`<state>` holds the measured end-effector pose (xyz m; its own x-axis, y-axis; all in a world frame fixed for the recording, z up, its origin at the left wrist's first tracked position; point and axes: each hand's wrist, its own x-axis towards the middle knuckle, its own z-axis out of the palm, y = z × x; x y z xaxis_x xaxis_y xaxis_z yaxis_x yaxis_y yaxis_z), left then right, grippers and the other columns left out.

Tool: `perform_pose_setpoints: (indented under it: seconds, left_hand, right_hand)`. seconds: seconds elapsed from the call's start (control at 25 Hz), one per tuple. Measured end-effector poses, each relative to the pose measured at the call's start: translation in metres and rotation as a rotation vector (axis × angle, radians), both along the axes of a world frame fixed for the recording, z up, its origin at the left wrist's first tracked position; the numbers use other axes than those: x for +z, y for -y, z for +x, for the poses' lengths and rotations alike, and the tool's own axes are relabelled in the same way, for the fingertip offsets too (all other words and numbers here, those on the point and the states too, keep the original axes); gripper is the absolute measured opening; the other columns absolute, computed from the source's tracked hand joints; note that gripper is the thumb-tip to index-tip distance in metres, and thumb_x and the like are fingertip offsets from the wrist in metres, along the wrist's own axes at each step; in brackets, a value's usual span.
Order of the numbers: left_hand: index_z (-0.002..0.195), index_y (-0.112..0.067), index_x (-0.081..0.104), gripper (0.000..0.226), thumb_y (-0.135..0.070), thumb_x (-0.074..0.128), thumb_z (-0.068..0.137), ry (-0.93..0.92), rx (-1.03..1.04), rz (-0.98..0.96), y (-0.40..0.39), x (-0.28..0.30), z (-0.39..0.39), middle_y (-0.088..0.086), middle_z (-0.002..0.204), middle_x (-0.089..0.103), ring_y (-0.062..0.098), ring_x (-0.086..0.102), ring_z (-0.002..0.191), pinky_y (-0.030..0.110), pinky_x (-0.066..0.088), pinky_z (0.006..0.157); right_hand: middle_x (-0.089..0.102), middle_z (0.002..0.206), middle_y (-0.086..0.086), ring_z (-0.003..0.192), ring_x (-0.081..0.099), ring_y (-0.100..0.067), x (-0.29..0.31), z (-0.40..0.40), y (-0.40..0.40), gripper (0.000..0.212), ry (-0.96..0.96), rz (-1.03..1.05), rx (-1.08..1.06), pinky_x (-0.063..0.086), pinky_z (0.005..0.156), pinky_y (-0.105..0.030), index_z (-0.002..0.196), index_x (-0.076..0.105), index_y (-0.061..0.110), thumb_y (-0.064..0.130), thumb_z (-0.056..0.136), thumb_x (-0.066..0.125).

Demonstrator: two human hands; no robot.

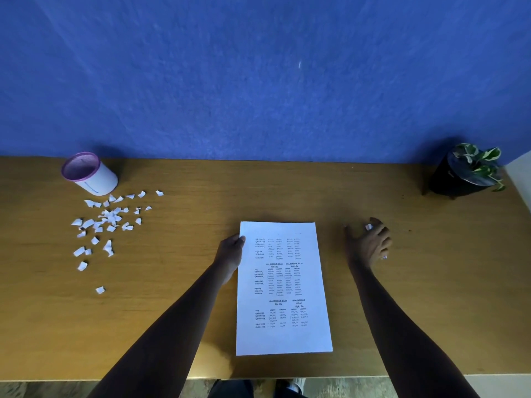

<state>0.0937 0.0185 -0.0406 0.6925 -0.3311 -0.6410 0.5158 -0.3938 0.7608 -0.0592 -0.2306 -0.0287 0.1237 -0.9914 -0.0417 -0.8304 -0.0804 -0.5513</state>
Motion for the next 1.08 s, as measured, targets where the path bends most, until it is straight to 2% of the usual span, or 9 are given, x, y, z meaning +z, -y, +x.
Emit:
perform_pose_setpoints:
  seconds: [0.08,0.2,0.32,0.4,0.56,0.72,0.88,1.0,1.08]
  left_hand:
    - [0.095,-0.019,0.068,0.022,-0.019,0.047,0.104,-0.024,0.012,-0.020,0.002,0.003,0.000,0.010,0.107,0.072,0.027,0.068,0.097,0.038,0.052,0.088]
    - [0.092,-0.021,0.070,0.024,-0.022,0.049,0.103,-0.025,0.032,-0.037,0.004,0.007,-0.002,0.009,0.105,0.074,0.027,0.069,0.098,0.044,0.053,0.091]
    - [0.089,-0.017,0.072,0.026,-0.026,0.051,0.102,0.083,0.037,-0.037,0.007,0.011,-0.008,0.017,0.098,0.073,0.024,0.064,0.083,0.035,0.048,0.071]
    - [0.088,-0.008,0.069,0.029,-0.026,0.050,0.102,0.181,0.039,-0.035,0.009,0.020,-0.015,0.016,0.078,0.066,0.015,0.055,0.066,0.028,0.039,0.059]
    - [0.071,-0.009,0.061,0.032,-0.013,0.052,0.101,0.524,0.008,-0.096,0.015,0.044,-0.031,-0.010,0.050,0.045,0.001,0.038,0.043,0.015,0.027,0.046]
    - [0.079,-0.008,0.068,0.017,-0.003,0.059,0.093,0.764,-0.007,-0.080,0.017,0.058,-0.041,-0.010,0.063,0.059,-0.001,0.058,0.059,0.007,0.037,0.053]
    - [0.086,-0.008,0.076,0.009,-0.008,0.066,0.087,0.840,-0.041,-0.128,0.015,0.065,-0.046,-0.002,0.082,0.072,0.003,0.067,0.075,0.012,0.051,0.063]
    - [0.101,-0.010,0.077,0.017,-0.020,0.068,0.090,0.814,-0.046,-0.207,0.009,0.072,-0.046,-0.005,0.094,0.076,0.002,0.071,0.082,0.017,0.057,0.066]
    - [0.111,-0.011,0.071,0.022,-0.019,0.069,0.091,0.799,-0.022,-0.219,0.005,0.076,-0.039,-0.005,0.105,0.073,-0.001,0.069,0.090,0.013,0.055,0.067]
  right_hand:
    - [0.049,0.129,-0.019,0.123,0.042,-0.039,0.004,0.007,-0.015,0.062,0.056,-0.011,0.127,0.033,0.102,-0.053,0.127,0.049,0.006,0.036,0.080,0.075]
    - [0.056,0.119,-0.014,0.111,0.052,-0.032,0.005,0.020,-0.043,0.046,0.222,-0.010,0.369,0.046,0.092,-0.047,0.119,0.054,0.006,0.025,0.083,0.074]
    - [0.063,0.105,-0.008,0.088,0.061,-0.019,0.018,0.036,-0.072,0.031,0.347,0.167,0.553,0.054,0.074,-0.029,0.109,0.060,0.008,0.017,0.084,0.075]
    - [0.066,0.104,-0.003,0.083,0.065,-0.017,0.030,0.048,-0.091,0.032,0.336,0.336,0.622,0.049,0.066,-0.016,0.108,0.061,0.010,0.024,0.084,0.076]
    - [0.065,0.106,0.010,0.093,0.065,-0.009,0.056,0.071,-0.119,0.047,0.316,0.501,0.617,0.050,0.073,-0.020,0.111,0.061,0.018,0.049,0.079,0.074]
    - [0.071,0.103,0.011,0.096,0.064,-0.005,0.069,0.081,-0.133,0.050,0.367,0.484,0.534,0.052,0.086,-0.025,0.106,0.067,0.018,0.055,0.074,0.076]
    - [0.072,0.083,0.010,0.082,0.068,-0.008,0.073,0.079,-0.131,0.017,0.422,0.381,0.566,0.048,0.073,-0.025,0.086,0.071,0.014,0.031,0.088,0.066]
    - [0.051,0.056,0.006,0.055,0.048,-0.009,0.073,0.074,-0.119,0.030,0.410,0.349,0.652,0.034,0.058,-0.025,0.063,0.052,0.012,0.016,0.090,0.062]
    - [0.040,0.056,-0.001,0.057,0.039,-0.013,0.070,0.069,-0.110,0.036,0.439,0.382,0.722,0.034,0.059,-0.029,0.061,0.046,0.006,0.018,0.089,0.064]
